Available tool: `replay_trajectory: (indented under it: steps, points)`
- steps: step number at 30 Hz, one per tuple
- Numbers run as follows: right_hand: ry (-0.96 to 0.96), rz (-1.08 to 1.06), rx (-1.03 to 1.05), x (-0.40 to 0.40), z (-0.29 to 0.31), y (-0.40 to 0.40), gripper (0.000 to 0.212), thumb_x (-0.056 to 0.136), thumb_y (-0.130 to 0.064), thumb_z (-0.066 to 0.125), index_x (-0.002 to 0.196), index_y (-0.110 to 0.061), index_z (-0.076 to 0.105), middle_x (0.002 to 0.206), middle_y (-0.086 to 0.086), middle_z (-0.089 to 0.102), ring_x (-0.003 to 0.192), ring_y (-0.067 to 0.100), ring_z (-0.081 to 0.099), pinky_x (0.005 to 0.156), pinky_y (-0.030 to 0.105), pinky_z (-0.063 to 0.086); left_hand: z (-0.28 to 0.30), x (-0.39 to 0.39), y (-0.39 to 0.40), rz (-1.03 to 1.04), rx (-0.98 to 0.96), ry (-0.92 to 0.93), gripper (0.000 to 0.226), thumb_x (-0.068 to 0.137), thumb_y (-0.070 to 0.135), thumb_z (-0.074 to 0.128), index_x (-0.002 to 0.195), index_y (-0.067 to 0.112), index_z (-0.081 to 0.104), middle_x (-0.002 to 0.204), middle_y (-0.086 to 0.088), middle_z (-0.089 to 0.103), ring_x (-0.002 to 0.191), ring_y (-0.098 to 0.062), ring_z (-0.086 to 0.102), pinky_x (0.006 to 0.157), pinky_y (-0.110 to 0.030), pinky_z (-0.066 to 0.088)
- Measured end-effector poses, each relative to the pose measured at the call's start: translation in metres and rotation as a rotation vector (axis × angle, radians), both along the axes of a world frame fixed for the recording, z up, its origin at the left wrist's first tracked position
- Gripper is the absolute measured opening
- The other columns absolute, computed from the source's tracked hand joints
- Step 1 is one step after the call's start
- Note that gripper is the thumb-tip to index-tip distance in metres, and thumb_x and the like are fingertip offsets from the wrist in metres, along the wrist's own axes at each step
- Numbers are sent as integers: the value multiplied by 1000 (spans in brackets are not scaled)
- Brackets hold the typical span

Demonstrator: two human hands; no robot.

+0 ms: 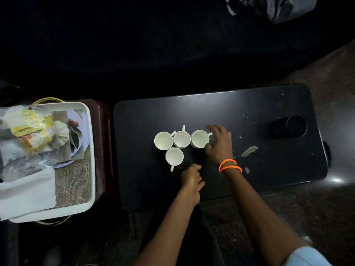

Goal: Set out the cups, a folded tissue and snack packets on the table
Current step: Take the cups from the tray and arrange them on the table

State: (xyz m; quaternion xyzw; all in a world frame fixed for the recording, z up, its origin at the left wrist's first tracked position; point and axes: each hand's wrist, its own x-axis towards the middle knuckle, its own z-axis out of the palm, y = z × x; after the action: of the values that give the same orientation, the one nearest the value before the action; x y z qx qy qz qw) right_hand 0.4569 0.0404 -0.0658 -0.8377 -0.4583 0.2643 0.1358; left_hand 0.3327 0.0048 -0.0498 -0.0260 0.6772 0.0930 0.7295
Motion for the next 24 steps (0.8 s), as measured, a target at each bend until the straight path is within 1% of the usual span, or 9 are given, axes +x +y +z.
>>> replay_trajectory:
  steps: [2, 5, 7, 10, 14, 16, 18, 22, 24]
  points:
    - [40, 105, -190, 10, -2, 9, 74, 75, -2, 62, 144, -27, 53, 149, 0, 51, 134, 32, 45, 109, 44, 39, 2, 17, 5, -56, 87, -81, 16, 100, 8, 53, 111, 8, 65, 105, -10, 59, 97, -20, 57, 96, -41, 51]
    - [105, 44, -343, 17, -5, 9, 67, 81, -10, 60, 142, -35, 52, 146, -7, 56, 135, 26, 51, 107, 44, 35, 0, 32, 18, -59, 211, -125, 51, 97, -4, 48, 146, 11, 46, 109, -11, 59, 104, -20, 56, 104, -41, 50]
    - [93, -41, -386, 20, -6, 4, 53, 82, -17, 62, 132, -35, 58, 135, -4, 65, 127, 29, 57, 103, 44, 35, -5, 35, 22, -77, 280, -112, 46, 93, -9, 48, 131, 15, 56, 98, -6, 63, 94, -14, 58, 109, -43, 51]
    - [101, -103, -491, 30, -7, -9, 41, 83, -29, 65, 124, -30, 61, 129, 5, 66, 124, 36, 58, 106, 46, 38, -9, 35, 21, -103, 360, -53, 49, 86, -13, 49, 113, 27, 60, 98, 7, 68, 95, -11, 61, 92, -32, 53]
    - [199, -145, -371, 45, -7, -25, 55, 77, -17, 73, 131, -20, 61, 134, 12, 65, 123, 36, 60, 102, 39, 49, -13, 37, 16, -190, 467, 14, 75, 81, -14, 53, 144, 25, 53, 115, 13, 67, 107, -10, 65, 103, -35, 53]
    - [309, -138, -268, 48, -5, -29, 69, 76, 1, 72, 141, -13, 54, 136, 13, 64, 118, 30, 64, 97, 32, 51, -14, 41, 16, -264, 517, 48, 81, 77, -13, 53, 147, 28, 53, 121, 10, 70, 102, -5, 66, 95, -31, 55]
    - [420, -138, -204, 49, -5, -31, 75, 74, 12, 68, 144, -12, 53, 133, 11, 66, 112, 27, 68, 93, 29, 54, -16, 44, 17, -323, 551, 87, 82, 77, -10, 55, 147, 33, 52, 131, 7, 69, 112, -13, 67, 99, -36, 57]
    - [431, -143, -138, 51, -3, -37, 69, 72, 11, 71, 136, -11, 61, 128, 7, 70, 107, 13, 65, 79, 3, 46, -16, 49, 14, -363, 557, 133, 78, 76, -2, 62, 143, 37, 54, 133, 6, 69, 123, -17, 65, 105, -40, 55]
    - [430, -153, -116, 52, 1, -45, 66, 71, 10, 73, 133, -9, 64, 128, 5, 70, 111, 12, 64, 82, 3, 45, -15, 53, 5, -355, 542, 137, 77, 74, 1, 65, 141, 39, 56, 129, 5, 72, 120, -17, 67, 105, -41, 55]
